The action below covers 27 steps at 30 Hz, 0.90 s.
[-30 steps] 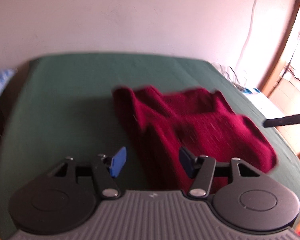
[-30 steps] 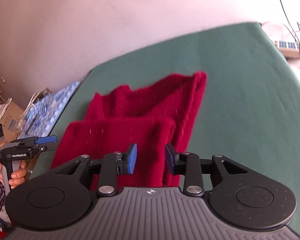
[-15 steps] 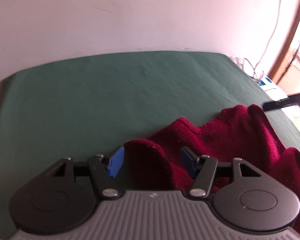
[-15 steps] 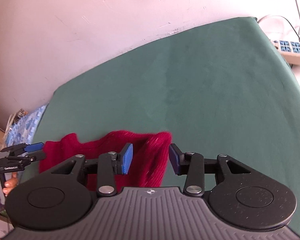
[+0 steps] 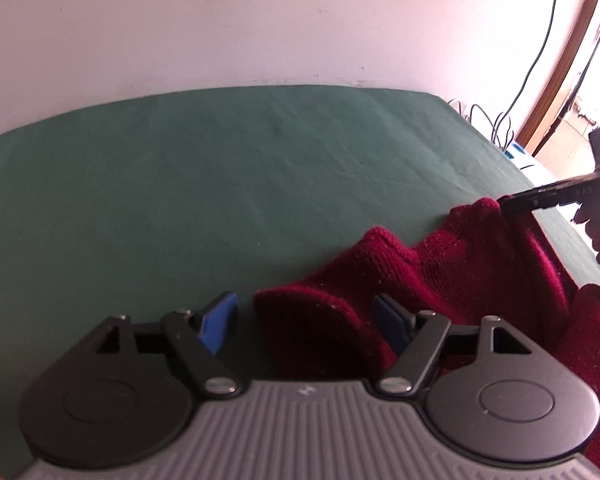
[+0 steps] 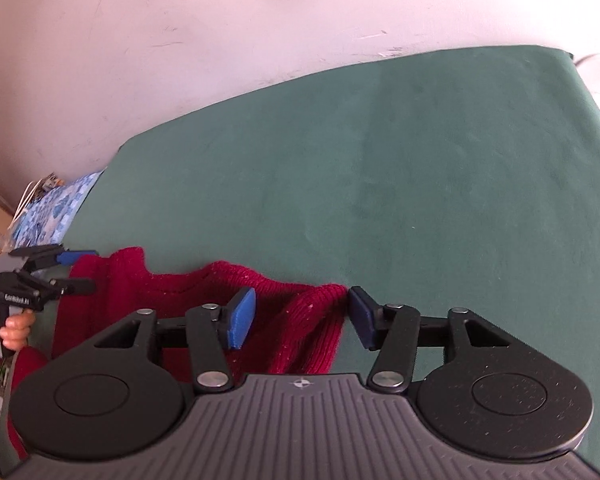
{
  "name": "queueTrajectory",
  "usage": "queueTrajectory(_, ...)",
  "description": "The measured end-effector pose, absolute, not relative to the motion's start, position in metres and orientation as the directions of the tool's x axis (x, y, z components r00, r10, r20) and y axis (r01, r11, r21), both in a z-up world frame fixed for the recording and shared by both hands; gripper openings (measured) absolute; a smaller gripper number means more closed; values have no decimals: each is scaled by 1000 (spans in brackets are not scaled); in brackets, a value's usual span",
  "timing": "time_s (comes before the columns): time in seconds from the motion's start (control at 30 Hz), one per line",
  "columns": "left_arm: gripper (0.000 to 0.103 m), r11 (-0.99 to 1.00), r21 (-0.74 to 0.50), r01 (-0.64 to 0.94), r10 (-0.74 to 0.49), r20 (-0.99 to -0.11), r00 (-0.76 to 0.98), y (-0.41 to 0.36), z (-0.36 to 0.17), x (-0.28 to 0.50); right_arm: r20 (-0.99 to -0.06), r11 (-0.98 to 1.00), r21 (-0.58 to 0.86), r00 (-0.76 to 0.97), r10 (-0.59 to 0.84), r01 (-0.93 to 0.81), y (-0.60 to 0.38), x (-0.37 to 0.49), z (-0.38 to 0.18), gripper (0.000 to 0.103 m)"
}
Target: Fold clothes
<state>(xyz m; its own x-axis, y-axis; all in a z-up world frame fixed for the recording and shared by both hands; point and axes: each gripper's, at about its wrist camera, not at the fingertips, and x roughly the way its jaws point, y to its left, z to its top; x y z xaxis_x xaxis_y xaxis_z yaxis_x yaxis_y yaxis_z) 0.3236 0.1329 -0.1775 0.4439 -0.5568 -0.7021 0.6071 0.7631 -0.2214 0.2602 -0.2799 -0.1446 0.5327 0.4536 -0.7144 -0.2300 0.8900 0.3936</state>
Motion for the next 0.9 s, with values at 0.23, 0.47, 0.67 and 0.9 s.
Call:
queueTrajectory(0.23,76,748,-198,633,-566,-687,455,121,-182,323,-721,892,372,525,453,-259,-280,265,-143,42)
queueTrajectory(0.47,20,748,-187,637,-560,-692,455,119,-179,320,-747,907,329,516,419,-261,-275,265,-140,15)
queueTrajectory(0.67,16,760,-139,635,-539,-681,496,119,-166,313,-726,903,319,539,427,-287,-267,260,-123,14)
queueTrajectory(0.9,16,744,-138,654,-581,-617,531,123,-129,290,-651,871,403,581,488,-281,-280,237,-92,14)
